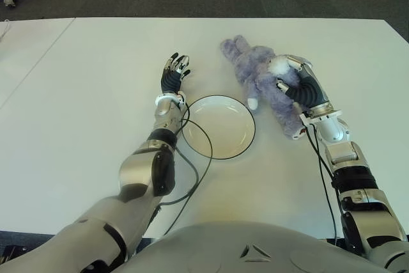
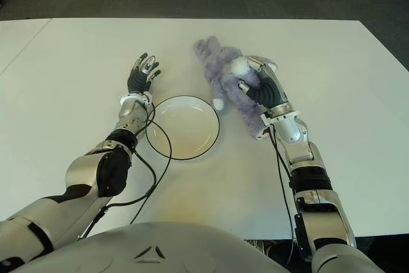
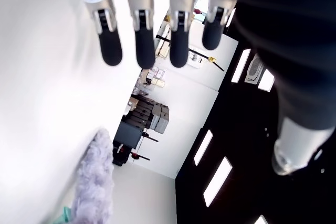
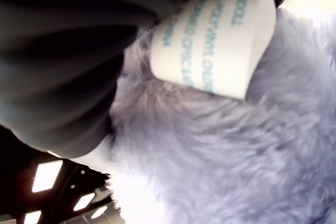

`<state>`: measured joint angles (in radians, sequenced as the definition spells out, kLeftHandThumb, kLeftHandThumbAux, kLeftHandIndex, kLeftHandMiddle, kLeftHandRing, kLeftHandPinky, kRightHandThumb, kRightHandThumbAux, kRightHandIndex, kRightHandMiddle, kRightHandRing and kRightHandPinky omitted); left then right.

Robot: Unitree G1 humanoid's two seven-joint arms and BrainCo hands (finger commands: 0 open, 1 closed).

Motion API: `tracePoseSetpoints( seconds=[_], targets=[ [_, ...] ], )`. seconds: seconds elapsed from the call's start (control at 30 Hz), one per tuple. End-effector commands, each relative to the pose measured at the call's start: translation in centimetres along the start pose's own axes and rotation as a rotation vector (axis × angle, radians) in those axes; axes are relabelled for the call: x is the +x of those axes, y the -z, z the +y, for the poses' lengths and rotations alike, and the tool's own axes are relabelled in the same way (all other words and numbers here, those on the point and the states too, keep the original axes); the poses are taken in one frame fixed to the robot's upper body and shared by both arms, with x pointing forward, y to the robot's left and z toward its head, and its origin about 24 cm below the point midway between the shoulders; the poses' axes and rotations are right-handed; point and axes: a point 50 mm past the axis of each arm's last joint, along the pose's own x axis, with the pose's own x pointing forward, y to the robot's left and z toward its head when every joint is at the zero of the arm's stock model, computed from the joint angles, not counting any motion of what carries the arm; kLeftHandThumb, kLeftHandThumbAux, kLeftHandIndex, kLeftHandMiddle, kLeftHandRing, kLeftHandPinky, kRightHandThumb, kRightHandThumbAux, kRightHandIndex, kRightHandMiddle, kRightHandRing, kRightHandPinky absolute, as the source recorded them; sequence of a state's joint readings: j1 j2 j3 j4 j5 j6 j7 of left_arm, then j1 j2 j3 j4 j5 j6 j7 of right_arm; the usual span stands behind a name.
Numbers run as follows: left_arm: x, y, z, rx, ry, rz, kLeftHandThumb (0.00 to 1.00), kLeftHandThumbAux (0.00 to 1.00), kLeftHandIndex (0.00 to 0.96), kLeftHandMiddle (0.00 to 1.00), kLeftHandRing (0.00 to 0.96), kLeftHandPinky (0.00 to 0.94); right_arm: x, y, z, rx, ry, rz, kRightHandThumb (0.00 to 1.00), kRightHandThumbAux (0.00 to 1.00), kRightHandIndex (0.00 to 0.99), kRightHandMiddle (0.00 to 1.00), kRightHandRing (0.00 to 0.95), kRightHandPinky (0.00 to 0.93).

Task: Put the doll into the plate.

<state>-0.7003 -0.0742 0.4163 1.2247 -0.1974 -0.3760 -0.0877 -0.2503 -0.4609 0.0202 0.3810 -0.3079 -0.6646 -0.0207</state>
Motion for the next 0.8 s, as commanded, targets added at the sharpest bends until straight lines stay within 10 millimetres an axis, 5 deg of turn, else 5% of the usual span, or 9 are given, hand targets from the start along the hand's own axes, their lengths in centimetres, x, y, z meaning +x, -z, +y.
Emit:
tracePoseSetpoints(
  seconds=[0.03,0.8],
  targets=[
    [-4.7,8.2,3.4,-0.060,-0.139,0.355,0.000,0.641,0.148,0.195,0.200,0.220,0.9,-0.7,-0.6,-0.020,0.027,-0.060,0.692,0.724,0.437,0.878,0.885,0.893],
    [-4.8,8.2,3.5,-0.033,-0.130,0.349,0.000,0.622,0.141,0.185,0.189,0.208,2.5,-2.9,-3.1,-0.085,0.059,-0.171,0.684,0.728,0.435,0.877,0.881,0.879]
  ],
)
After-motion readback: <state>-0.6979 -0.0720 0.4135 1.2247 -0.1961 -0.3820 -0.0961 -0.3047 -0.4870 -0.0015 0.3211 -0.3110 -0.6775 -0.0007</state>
